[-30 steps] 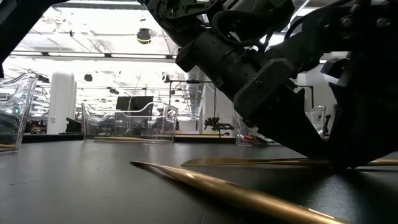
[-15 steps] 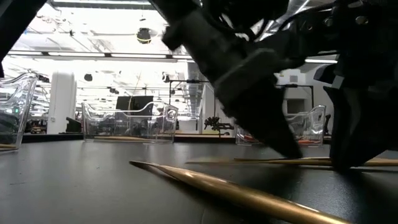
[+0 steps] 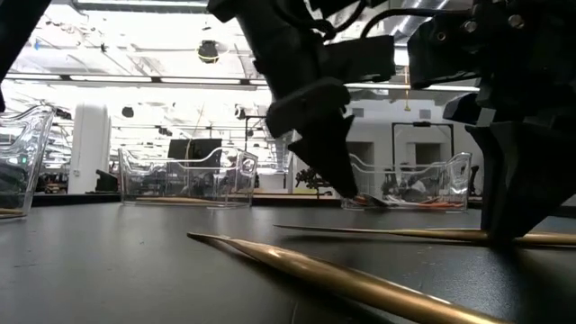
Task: Sort silverware by color (type)
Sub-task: Put the gold table knife into the top left transparent bin
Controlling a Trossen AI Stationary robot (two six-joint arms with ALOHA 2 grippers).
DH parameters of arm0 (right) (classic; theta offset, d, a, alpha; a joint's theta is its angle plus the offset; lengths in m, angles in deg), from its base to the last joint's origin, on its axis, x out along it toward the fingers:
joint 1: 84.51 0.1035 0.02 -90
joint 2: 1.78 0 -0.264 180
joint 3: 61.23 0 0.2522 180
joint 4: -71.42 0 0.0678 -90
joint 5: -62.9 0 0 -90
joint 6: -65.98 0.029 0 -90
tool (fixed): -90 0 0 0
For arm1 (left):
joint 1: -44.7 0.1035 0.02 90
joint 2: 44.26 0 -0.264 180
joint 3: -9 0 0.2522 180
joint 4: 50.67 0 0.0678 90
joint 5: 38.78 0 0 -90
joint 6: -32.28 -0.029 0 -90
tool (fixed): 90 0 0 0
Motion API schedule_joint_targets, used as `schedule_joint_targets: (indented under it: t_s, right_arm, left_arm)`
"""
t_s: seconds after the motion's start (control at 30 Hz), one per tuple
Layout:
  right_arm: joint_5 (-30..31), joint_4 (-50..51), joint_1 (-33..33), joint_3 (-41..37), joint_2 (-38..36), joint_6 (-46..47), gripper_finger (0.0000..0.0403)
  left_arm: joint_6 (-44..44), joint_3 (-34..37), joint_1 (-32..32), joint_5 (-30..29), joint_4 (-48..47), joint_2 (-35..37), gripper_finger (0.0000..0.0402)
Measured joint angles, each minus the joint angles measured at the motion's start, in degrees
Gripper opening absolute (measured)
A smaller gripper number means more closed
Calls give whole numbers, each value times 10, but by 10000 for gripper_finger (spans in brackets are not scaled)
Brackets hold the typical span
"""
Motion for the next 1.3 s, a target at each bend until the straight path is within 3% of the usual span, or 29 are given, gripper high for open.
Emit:
schedule_joint_targets:
  t_s: [0.17,0.53,0.9,1.07,1.3]
  right_arm:
    - [16,7,1,0,-3,4,14]
    - [136,69,6,-2,-91,40,14]
    - [193,204,-16,-3,-117,82,14]
    - [226,155,-95,-2,-114,-19,14]
    - [238,-22,-235,-2,-114,-270,14]
  left_arm:
    - [14,0,-2,-17,-37,0,123]
    - [36,-1,1,-87,-57,17,123]
    - [91,3,0,-232,-180,141,123]
    - [152,93,-1,-286,-196,250,123]
    - [264,310,-9,-297,-121,442,123]
